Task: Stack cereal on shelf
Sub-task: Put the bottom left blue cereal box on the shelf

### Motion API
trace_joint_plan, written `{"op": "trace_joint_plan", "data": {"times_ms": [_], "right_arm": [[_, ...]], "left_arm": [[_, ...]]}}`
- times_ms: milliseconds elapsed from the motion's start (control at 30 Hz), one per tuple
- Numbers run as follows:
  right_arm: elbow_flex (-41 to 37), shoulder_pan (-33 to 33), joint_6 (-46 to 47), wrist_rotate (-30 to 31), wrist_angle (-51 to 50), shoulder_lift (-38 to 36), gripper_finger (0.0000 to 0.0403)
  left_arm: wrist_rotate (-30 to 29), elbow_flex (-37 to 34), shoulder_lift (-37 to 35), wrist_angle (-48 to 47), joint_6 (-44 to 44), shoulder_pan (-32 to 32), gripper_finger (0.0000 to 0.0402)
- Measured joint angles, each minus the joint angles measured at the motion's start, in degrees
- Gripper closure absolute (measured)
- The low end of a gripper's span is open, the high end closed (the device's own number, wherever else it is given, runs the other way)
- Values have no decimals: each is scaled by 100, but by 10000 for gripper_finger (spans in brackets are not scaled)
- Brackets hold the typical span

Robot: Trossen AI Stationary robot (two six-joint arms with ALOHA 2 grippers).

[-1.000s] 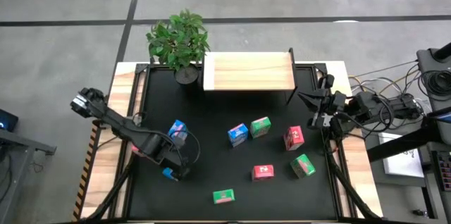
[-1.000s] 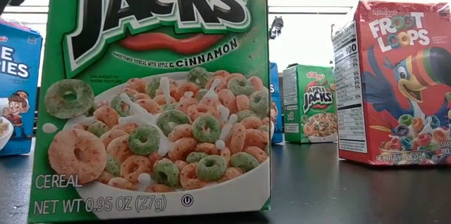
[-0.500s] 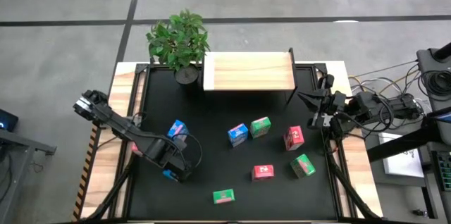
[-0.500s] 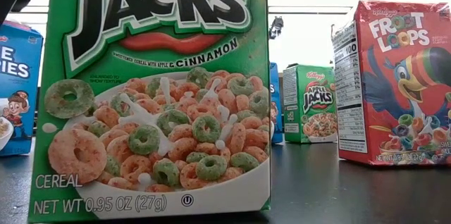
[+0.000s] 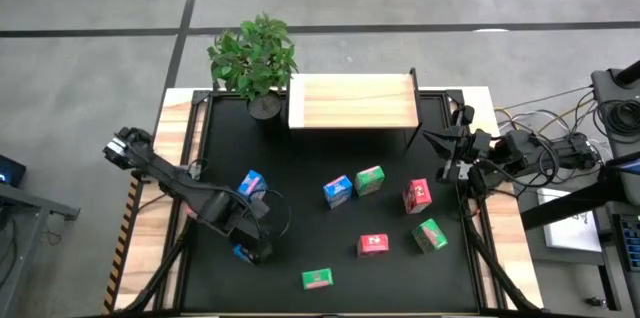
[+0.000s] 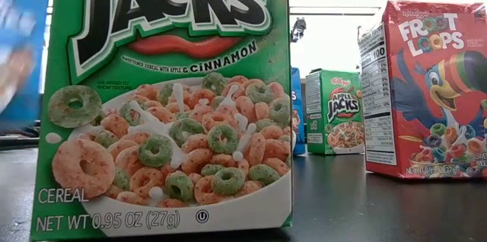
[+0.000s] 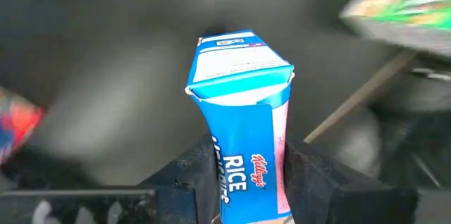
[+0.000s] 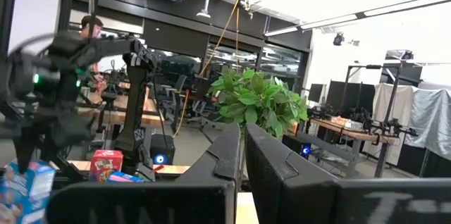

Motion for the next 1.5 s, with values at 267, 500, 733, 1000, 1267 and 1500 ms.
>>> {"op": "trace_joint_plan", "data": {"times_ms": [267,500,733,1000,1267,1500], "right_arm": [[0,-2,-9,0,17,-2,390],[0,0,5,0,17,-2,390],[0,0,9,0,-85,2,390],[0,0,198,-2,-121,4,390],[0,0,464,-1,-86,-4,390],[68,0,549,0,-82,-4,390]], "left_arm": [[-2445,1858,11,22,3231,464,284],[-3207,3009,226,166,5657,1445,284],[-3192,4174,735,-370,7298,2626,284],[-2955,5345,1335,-616,8707,3470,285],[-2946,5506,1576,-914,8960,3772,285],[-2949,5509,1617,-1278,9004,3847,285]]}}
